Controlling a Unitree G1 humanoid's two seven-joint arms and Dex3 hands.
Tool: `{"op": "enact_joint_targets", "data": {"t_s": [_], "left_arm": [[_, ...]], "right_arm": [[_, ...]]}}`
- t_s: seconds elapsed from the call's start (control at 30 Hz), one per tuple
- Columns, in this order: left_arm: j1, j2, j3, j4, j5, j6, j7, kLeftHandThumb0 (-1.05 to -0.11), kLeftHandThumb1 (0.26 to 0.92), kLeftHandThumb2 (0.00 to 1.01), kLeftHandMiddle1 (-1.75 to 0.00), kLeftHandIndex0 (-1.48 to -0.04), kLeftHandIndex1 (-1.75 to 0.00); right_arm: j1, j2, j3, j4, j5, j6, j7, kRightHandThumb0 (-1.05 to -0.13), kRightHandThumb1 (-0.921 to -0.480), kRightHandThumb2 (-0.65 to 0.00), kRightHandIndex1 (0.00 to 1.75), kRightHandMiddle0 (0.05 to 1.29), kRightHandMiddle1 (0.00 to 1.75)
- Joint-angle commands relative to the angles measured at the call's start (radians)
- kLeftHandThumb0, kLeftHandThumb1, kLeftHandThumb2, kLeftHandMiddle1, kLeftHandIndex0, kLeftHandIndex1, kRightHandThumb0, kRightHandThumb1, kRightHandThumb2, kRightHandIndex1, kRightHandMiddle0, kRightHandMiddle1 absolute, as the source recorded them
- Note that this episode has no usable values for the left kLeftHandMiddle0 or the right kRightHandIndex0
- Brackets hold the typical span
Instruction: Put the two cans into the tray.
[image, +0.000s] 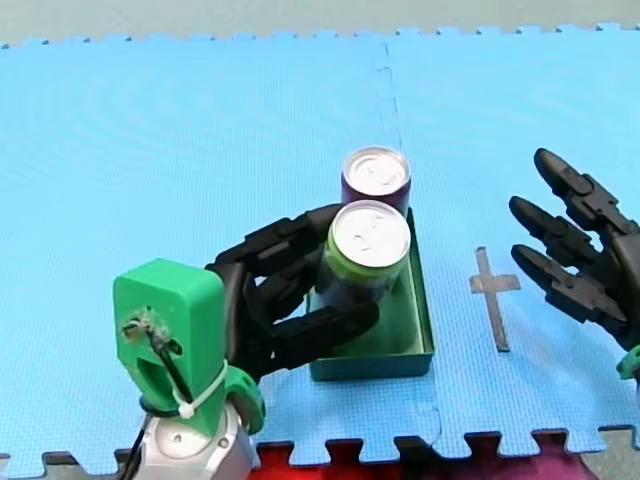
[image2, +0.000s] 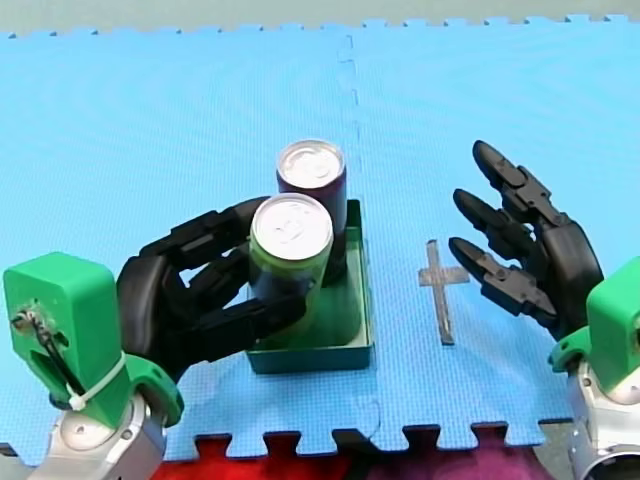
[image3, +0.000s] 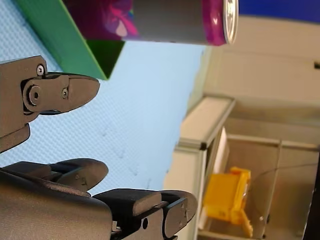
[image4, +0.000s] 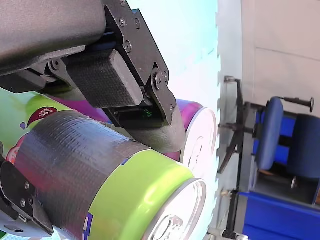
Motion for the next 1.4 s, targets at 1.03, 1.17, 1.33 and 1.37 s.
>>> {"op": "enact_joint_targets", "data": {"t_s": [1.03, 1.17, 1.33, 1.37], "left_arm": [[0.023, -0.012, 0.026, 0.090, -0.029, -0.110, -0.048, -0.382, 0.786, 0.00, 0.00, -1.25, 0.00], [0.026, -0.010, 0.026, 0.088, -0.028, -0.112, -0.052, -0.382, 0.786, 0.00, 0.00, -1.25, 0.00], [0.024, -0.008, 0.029, 0.097, -0.028, -0.127, -0.060, -0.382, 0.786, 0.00, 0.00, -1.25, 0.00], [0.023, -0.008, 0.029, 0.099, -0.028, -0.133, -0.063, -0.382, 0.786, 0.00, 0.00, -1.25, 0.00]], "right_arm": [[0.025, -0.008, 0.002, -0.045, 0.012, 0.008, 0.013, -1.048, -0.921, -0.275, 0.00, 0.29, 0.00], [0.027, -0.008, 0.003, -0.048, 0.013, 0.005, 0.014, -1.048, -0.921, -0.274, 0.00, 0.29, 0.00], [0.026, -0.008, 0.002, -0.047, 0.015, 0.004, 0.019, -1.048, -0.921, -0.274, 0.00, 0.29, 0.00], [0.026, -0.008, 0.002, -0.047, 0.015, 0.004, 0.019, -1.048, -0.921, -0.274, 0.00, 0.29, 0.00]]}}
